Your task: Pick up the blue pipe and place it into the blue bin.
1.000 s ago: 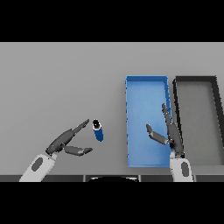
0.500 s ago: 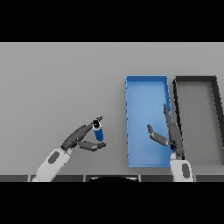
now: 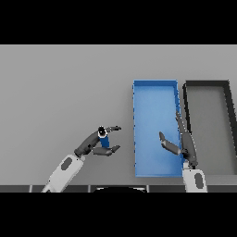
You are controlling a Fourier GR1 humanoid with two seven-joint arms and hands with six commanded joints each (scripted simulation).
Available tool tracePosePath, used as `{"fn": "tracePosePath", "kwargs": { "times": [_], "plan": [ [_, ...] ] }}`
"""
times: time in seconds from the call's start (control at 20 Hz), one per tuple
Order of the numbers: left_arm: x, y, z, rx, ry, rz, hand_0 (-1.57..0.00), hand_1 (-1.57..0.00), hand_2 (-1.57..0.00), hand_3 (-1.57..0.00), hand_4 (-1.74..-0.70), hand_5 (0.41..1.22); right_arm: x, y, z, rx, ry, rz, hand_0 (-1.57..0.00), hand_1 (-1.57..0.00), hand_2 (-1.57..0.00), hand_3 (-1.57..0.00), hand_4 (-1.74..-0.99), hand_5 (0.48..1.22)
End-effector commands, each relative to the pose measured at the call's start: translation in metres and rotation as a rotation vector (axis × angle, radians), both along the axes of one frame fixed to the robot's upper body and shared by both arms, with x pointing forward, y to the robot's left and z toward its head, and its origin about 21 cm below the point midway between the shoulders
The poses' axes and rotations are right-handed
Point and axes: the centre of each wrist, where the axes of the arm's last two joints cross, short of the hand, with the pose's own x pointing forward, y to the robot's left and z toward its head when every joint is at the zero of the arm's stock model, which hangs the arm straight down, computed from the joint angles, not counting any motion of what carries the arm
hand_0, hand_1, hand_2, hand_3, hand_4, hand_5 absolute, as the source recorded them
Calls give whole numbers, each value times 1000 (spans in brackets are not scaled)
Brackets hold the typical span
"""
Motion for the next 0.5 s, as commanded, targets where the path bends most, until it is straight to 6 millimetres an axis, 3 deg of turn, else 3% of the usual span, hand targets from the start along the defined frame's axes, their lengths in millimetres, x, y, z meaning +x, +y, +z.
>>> {"fn": "tracePosePath", "kwargs": {
  "times": [0.0, 0.1, 0.2, 0.25, 0.45],
  "plan": [
    [1, -3, -2, -30, 17, 4, -125, -319, -485, -535, -1281, 735, 0, 3, -4, 3, 9, 0, 1, 1, 1, 1, -1220, 656],
    [-2, -8, 0, -50, 18, 16, -602, -752, -865, -908, -1439, 910, 2, 4, -3, -2, 11, 1, 1, 1, 1, 1, -1219, 657],
    [-4, -12, 0, -56, 21, -8, -951, -1047, -1119, -1119, -1544, 1022, 3, 2, 1, 6, 9, 9, 1, 1, 1, 1, -1227, 660],
    [-7, -13, 0, -54, 10, -14, -1075, -1151, -1210, -1194, -1580, 1062, 3, 5, 0, 20, 14, 10, 1, 1, 1, 1, -1233, 660],
    [-12, -19, 2, -62, -56, -12, -1368, -1399, -1423, -1417, -1501, 1156, 6, 6, 2, 25, 22, 11, 1, 1, 1, 1, -1221, 638]
  ]
}}
